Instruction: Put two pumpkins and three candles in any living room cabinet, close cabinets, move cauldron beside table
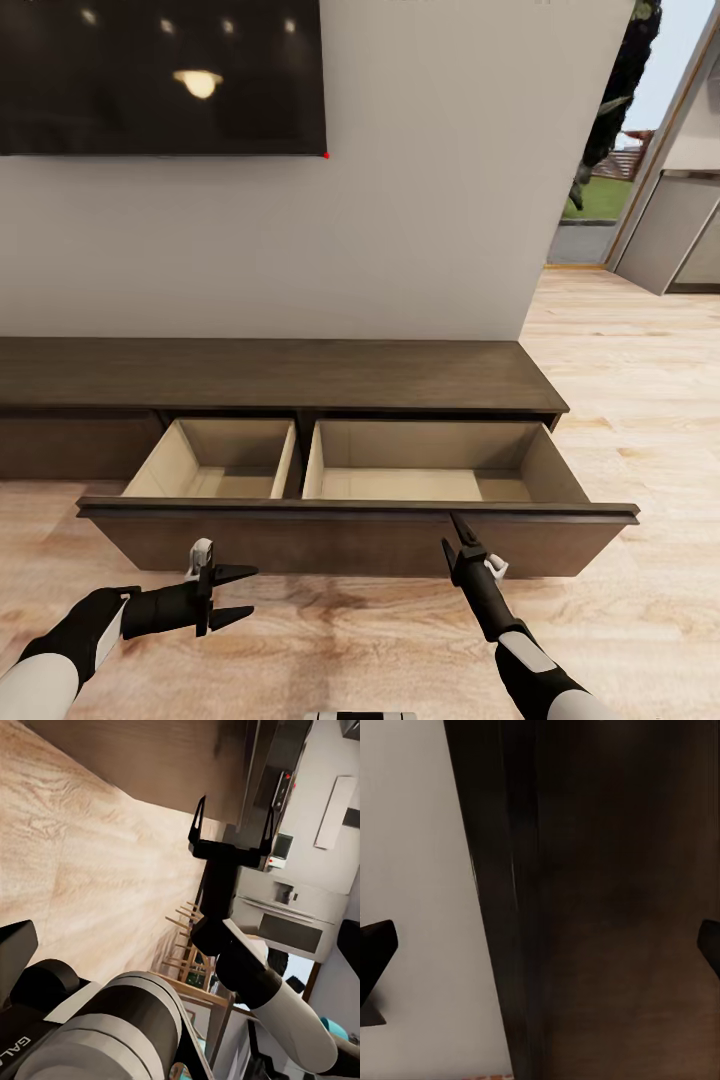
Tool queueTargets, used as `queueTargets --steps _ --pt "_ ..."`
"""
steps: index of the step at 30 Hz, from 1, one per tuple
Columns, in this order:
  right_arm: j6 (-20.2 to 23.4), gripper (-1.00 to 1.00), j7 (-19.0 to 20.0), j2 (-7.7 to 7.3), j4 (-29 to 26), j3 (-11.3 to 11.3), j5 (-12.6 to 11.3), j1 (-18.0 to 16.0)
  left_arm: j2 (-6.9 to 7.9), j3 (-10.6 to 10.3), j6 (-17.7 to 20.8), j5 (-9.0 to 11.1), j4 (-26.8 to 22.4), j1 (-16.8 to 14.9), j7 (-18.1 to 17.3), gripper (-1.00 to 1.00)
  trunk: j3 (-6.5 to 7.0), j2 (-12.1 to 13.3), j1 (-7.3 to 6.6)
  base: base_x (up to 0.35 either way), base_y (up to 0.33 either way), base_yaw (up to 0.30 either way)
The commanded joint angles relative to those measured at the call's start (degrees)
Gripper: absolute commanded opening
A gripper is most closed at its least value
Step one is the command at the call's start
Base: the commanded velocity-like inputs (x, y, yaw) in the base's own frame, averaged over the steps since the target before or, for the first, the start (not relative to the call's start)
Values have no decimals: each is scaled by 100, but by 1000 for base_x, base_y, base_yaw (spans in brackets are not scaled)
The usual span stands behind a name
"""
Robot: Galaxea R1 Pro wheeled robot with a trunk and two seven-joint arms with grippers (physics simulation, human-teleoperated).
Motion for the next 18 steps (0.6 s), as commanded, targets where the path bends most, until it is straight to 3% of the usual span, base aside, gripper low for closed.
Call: queueTargets --steps 1,6,18 --pt "0 100 0 0 0 -1 1 0 -1 0 0 0 0 0 0 100 0 0 0 -132 0 0" --pt "3 100 0 0 0 -1 -1 -2 -1 0 0 0 0 0 0 100 0 0 0 -177 0 0" --pt "6 100 0 0 0 1 0 -4 -1 0 0 -2 0 -1 0 100 0 0 0 -62 0 0"
